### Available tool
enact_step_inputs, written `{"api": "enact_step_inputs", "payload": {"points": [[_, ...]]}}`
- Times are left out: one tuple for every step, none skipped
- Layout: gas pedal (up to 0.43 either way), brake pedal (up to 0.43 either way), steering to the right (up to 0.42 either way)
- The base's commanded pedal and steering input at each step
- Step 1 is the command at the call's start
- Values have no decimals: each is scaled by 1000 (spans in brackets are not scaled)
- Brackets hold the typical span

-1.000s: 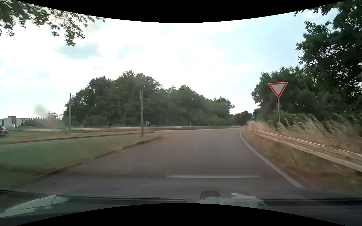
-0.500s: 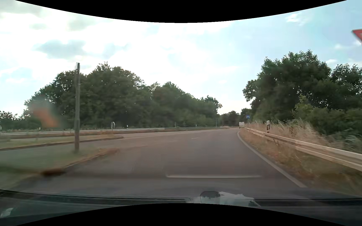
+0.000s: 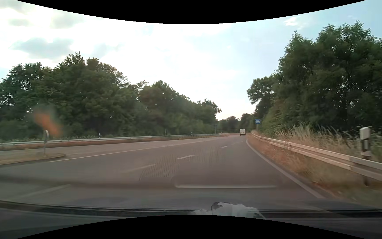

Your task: Follow the waypoints while adhering to traffic rules and regulations

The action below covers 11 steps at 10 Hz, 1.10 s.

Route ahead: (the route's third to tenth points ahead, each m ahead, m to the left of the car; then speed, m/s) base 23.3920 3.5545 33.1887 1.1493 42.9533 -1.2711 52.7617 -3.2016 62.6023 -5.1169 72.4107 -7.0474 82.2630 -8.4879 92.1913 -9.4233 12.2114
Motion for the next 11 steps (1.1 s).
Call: {"api": "enact_step_inputs", "payload": {"points": [[110,0,56],[110,0,56],[110,0,56],[110,0,55],[110,0,53],[118,0,50],[130,0,47],[150,0,46],[157,0,42],[169,0,38],[177,0,35]]}}
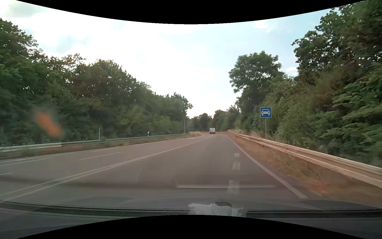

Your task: Follow the waypoints while adhering to traffic rules and regulations

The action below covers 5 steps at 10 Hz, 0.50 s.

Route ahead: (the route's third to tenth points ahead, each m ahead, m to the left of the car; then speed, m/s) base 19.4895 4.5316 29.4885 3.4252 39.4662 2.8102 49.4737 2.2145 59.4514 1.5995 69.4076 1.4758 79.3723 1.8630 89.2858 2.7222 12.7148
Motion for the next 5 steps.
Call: {"api": "enact_step_inputs", "payload": {"points": [[189,0,34],[197,0,33],[220,0,33],[220,0,33],[228,0,31]]}}
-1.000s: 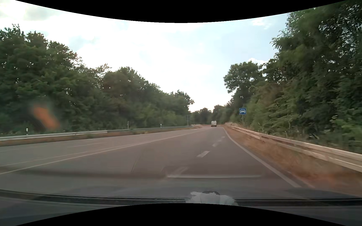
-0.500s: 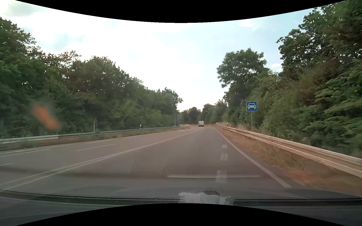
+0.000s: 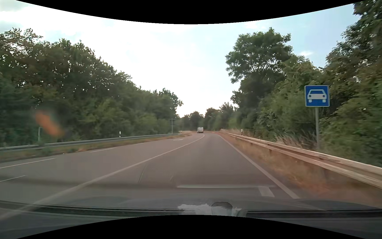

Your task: Follow the waypoints while adhering to traffic rules and regulations

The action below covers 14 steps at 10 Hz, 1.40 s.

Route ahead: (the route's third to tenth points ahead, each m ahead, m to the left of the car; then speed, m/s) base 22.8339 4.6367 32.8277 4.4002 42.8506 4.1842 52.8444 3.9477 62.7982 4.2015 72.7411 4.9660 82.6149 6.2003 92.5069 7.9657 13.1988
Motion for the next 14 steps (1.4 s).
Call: {"api": "enact_step_inputs", "payload": {"points": [[228,0,27],[228,0,21],[240,0,16],[240,0,16],[240,0,16],[240,0,10],[240,0,4],[228,0,3],[228,0,1],[220,0,0],[197,0,0],[189,0,0],[189,0,0],[177,0,0]]}}
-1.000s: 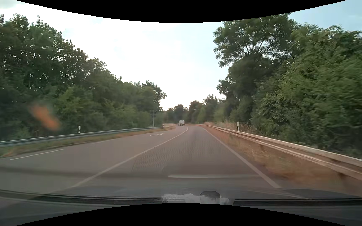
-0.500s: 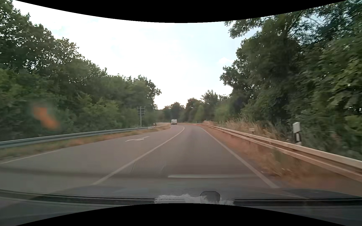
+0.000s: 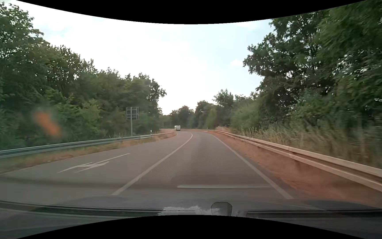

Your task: Follow the waypoints while adhering to traffic rules and regulations

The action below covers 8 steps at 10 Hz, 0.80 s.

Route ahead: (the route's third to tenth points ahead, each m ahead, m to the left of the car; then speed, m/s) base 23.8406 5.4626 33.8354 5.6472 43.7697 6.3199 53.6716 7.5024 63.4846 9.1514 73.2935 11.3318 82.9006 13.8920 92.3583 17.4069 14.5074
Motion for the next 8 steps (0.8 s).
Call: {"api": "enact_step_inputs", "payload": {"points": [[169,0,0],[157,0,0],[157,0,0],[157,0,-3],[157,0,-4],[157,0,-4],[157,0,-5],[157,0,-6]]}}
